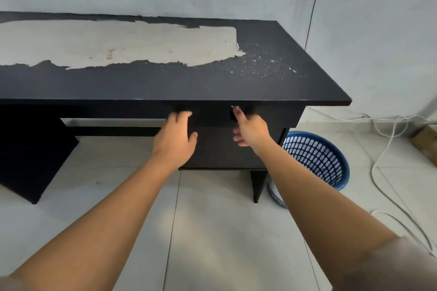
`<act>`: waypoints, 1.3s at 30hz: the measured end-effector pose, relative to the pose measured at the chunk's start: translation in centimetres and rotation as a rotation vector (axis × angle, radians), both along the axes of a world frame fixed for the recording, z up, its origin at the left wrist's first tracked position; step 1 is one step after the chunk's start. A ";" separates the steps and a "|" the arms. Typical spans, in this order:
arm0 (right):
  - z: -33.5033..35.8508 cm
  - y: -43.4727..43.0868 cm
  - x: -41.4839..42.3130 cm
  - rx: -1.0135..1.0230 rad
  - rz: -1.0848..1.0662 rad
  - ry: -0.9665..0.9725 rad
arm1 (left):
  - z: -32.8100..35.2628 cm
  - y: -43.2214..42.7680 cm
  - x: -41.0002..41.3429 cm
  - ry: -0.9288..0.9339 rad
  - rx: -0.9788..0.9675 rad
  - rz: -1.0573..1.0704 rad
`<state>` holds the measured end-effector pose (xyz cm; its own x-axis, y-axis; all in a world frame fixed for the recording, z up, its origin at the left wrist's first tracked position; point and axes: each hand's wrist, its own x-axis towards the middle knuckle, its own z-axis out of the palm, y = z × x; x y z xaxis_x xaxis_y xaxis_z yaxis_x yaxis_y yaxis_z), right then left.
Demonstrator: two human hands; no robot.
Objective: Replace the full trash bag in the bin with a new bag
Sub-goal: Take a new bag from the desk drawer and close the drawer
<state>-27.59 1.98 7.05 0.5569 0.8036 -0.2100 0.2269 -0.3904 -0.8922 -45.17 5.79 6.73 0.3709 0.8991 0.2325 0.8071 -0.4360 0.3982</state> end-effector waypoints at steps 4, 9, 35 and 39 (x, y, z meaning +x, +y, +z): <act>0.2 1.1 -1.1 0.052 -0.089 0.157 | -0.1 0.0 -0.7 -0.057 0.050 0.036; -0.2 -0.9 -2.3 0.072 -0.163 0.190 | 0.5 -1.6 -1.5 -0.111 0.127 0.020; -0.1 -11.5 -5.5 -0.102 -0.169 0.265 | 4.8 -5.9 -1.6 -0.049 -0.018 -0.262; -0.3 -11.6 -5.0 -0.107 -0.134 0.235 | 5.9 -5.9 4.1 -0.220 -0.451 -0.230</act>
<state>-32.63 -9.59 6.74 0.5827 0.6927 -0.4251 -0.0406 -0.4976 -0.8665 -41.12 -0.09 12.63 0.5555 0.8292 -0.0628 0.5879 -0.3382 0.7349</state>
